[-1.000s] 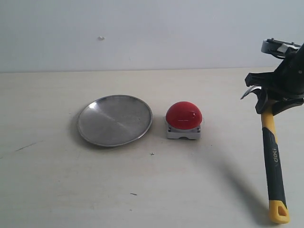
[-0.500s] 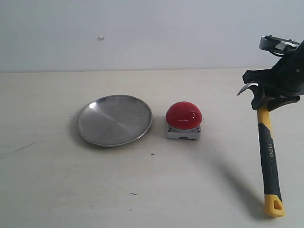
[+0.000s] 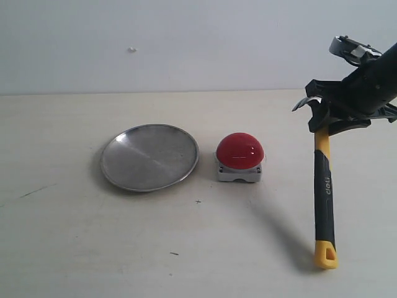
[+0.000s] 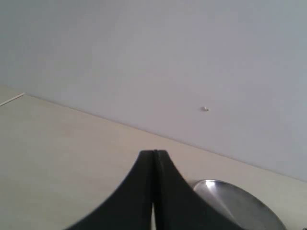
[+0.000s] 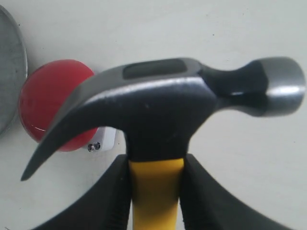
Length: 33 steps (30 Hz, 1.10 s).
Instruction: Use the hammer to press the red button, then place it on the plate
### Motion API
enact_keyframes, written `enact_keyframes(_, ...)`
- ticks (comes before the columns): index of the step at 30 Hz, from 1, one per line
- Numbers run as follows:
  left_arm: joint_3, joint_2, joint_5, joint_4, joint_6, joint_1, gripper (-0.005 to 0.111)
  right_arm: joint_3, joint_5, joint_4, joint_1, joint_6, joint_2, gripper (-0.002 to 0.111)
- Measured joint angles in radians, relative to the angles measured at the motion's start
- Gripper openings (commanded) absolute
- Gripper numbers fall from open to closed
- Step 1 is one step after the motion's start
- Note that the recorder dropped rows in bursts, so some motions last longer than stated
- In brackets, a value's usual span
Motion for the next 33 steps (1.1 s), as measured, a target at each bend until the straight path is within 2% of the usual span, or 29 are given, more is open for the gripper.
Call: enact_keyframes(33,0.000,0.000,0.000,0.000,0.000,0.000,0.000,0.000,0.027,0.303,0.000,-0.258,0.078,0.000)
